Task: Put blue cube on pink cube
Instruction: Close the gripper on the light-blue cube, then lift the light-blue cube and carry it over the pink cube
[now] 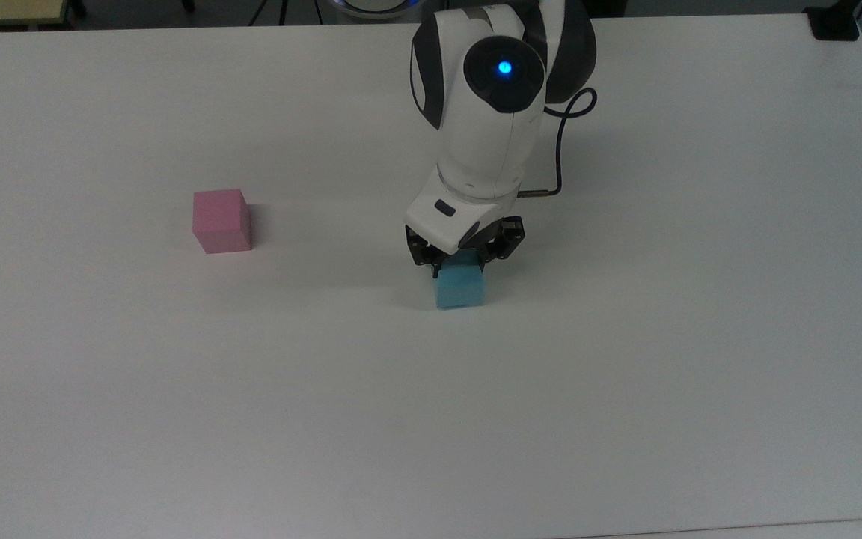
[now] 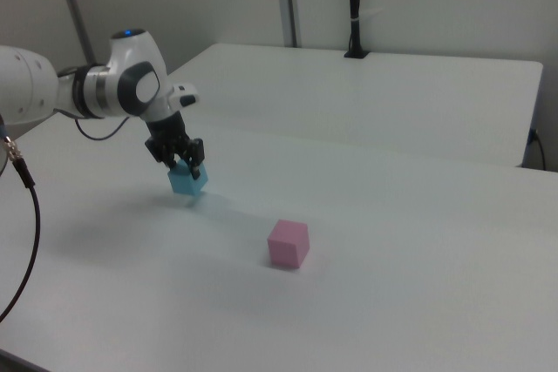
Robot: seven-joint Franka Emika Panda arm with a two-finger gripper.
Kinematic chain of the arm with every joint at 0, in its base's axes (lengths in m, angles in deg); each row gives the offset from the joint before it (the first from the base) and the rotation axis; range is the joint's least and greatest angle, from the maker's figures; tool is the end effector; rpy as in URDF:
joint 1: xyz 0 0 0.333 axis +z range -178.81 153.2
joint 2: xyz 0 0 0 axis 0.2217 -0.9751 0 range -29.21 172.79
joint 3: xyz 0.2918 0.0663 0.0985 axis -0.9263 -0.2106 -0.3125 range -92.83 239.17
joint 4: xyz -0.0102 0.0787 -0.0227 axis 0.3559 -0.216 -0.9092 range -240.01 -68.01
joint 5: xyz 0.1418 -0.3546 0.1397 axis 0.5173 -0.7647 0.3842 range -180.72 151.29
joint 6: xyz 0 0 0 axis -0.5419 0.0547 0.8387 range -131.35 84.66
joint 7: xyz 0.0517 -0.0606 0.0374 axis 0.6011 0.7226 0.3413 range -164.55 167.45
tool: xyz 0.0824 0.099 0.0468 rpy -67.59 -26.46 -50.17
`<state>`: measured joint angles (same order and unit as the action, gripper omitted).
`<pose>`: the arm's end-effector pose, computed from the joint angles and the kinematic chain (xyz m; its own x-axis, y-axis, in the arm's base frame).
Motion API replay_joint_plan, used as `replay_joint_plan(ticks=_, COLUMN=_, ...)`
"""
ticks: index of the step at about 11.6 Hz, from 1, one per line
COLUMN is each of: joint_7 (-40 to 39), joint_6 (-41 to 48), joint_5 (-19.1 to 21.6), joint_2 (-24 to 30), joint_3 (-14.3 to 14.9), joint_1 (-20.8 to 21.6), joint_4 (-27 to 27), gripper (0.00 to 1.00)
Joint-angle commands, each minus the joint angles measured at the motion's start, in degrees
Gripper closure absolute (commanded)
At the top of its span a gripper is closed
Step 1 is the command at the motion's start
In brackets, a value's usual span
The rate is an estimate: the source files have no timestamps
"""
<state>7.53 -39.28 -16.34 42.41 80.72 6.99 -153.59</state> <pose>0.6940 0.1599 0.3186 0.9863 0.1438 0.0808 0.1372 -0.9872 0.0812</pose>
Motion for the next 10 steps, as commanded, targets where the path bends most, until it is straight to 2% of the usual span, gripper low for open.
replay_joint_plan(ticks=1, joint_7=-0.89, joint_6=5.49, joint_5=0.21, joint_2=8.44, joint_3=0.54, joint_1=-1.24, joint_4=-1.22, gripper=0.70)
replay_joint_plan(ticks=4, joint_7=-2.99, joint_6=10.07, joint_5=0.21, joint_2=14.07, joint_3=0.54, joint_1=-2.92, joint_4=-1.30, gripper=0.69)
replay_joint_plan(ticks=7, joint_7=-5.27, joint_6=12.27, joint_5=0.04, joint_2=15.84, joint_3=1.68, joint_1=-4.06, joint_4=-1.22, gripper=0.68)
replay_joint_plan(ticks=10, joint_7=-10.63, joint_6=13.16, joint_5=0.13, joint_2=15.76, joint_3=9.04, joint_1=-4.33, joint_4=-1.22, gripper=0.68)
